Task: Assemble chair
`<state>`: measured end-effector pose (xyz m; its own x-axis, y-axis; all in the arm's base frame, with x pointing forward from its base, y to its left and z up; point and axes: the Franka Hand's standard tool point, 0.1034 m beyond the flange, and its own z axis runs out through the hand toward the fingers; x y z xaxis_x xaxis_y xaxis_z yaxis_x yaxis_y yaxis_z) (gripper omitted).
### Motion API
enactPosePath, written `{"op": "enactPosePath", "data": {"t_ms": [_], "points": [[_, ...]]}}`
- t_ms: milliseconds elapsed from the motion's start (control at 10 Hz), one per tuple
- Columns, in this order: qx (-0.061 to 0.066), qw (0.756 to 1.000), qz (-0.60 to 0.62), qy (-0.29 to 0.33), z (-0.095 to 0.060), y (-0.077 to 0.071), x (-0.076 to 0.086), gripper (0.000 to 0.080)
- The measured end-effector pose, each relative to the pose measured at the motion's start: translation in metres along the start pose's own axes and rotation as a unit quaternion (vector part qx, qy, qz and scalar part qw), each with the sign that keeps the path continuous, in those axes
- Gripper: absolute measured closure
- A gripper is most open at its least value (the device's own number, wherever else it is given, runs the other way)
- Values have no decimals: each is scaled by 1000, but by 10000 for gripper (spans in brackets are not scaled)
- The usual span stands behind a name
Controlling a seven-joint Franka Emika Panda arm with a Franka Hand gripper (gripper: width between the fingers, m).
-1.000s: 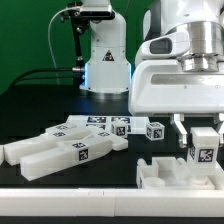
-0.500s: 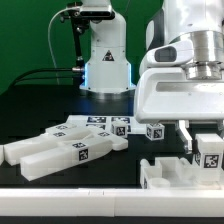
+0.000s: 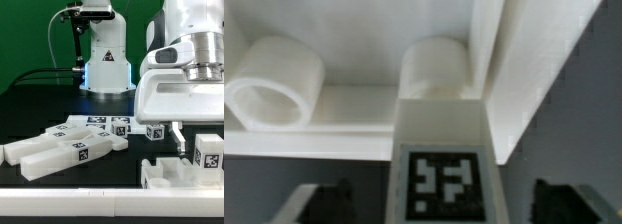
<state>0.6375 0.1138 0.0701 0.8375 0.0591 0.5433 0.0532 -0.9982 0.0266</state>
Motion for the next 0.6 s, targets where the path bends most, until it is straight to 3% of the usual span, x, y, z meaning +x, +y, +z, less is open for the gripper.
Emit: {"op": "enactPosePath", "data": {"t_ms": [100, 200, 400, 600], "points": [[0, 1000, 0, 0, 0, 0, 0, 191], [2, 1000, 8, -27, -2, 4, 4, 162], [13, 990, 26, -139, -7, -7, 15, 152], [13, 981, 29, -192, -5, -3, 24, 151]]}}
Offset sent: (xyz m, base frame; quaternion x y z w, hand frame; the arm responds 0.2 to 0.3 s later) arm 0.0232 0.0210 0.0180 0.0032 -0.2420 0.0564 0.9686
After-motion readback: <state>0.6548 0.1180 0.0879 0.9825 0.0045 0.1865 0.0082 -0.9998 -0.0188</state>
